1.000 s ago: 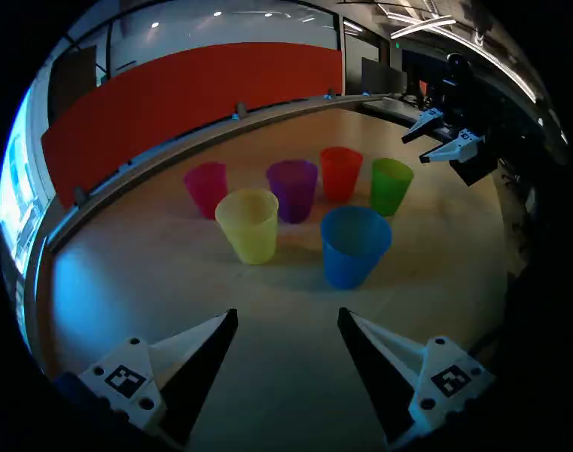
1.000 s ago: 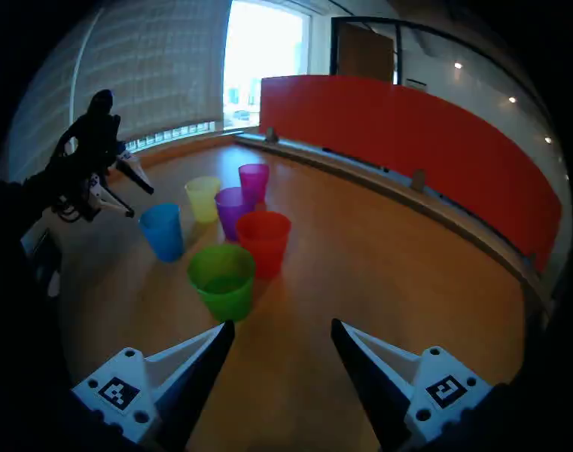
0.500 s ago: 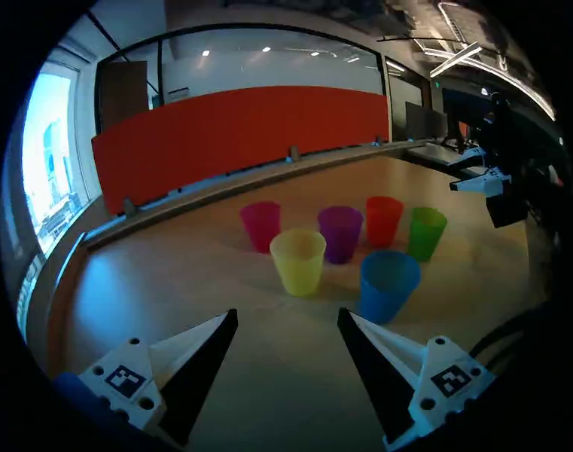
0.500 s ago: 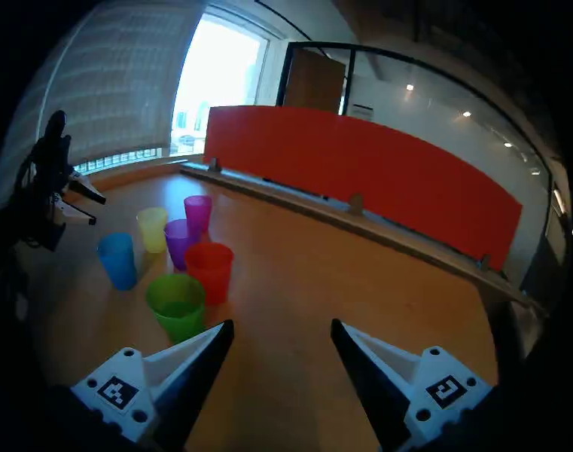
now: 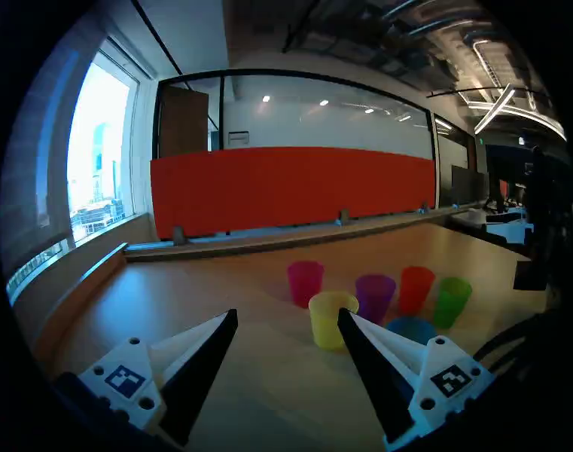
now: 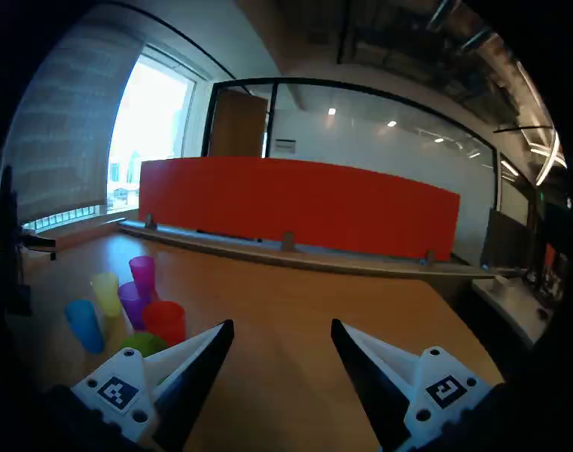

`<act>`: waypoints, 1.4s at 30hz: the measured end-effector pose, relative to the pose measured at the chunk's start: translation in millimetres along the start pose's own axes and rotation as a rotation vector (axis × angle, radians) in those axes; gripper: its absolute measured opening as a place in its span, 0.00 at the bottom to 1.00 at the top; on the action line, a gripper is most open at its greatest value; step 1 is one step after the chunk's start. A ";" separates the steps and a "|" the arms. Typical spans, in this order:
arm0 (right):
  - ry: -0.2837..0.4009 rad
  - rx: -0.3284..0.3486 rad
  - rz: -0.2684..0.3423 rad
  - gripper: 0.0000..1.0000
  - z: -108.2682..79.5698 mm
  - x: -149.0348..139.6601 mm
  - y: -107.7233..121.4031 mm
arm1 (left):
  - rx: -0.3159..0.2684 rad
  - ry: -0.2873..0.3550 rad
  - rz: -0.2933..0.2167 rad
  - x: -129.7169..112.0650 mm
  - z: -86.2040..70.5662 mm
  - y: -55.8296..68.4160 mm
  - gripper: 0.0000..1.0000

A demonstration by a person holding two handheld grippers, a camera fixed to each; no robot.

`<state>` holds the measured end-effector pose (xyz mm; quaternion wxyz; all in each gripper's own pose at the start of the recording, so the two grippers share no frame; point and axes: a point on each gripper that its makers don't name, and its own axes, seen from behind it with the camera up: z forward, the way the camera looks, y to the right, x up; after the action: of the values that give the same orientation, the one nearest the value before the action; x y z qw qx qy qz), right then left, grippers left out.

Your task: Pour water

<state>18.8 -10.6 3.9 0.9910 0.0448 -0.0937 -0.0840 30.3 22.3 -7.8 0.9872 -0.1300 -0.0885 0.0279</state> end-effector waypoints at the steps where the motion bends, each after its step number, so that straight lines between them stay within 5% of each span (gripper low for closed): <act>1: 0.013 -0.009 0.002 1.00 -1.2 2.8 0.1 | 0.012 0.021 -0.009 5.3 -0.8 -0.5 0.99; 9: 0.118 -0.077 0.040 1.00 -9.7 25.4 3.7 | 0.083 0.129 -0.073 27.7 -3.4 -2.0 0.99; 21: 0.229 -0.136 0.099 1.00 -18.4 40.9 20.0 | 0.201 0.199 -0.069 28.6 -7.3 -8.3 0.99; 42: 0.157 -0.216 0.115 1.00 -30.9 12.5 38.5 | 0.267 0.208 -0.028 -10.3 -2.1 -18.5 0.99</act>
<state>43.0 27.3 -20.0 0.9976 -0.0610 -0.0086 -0.0328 21.2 3.1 -6.7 0.9998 0.0014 0.0167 0.0120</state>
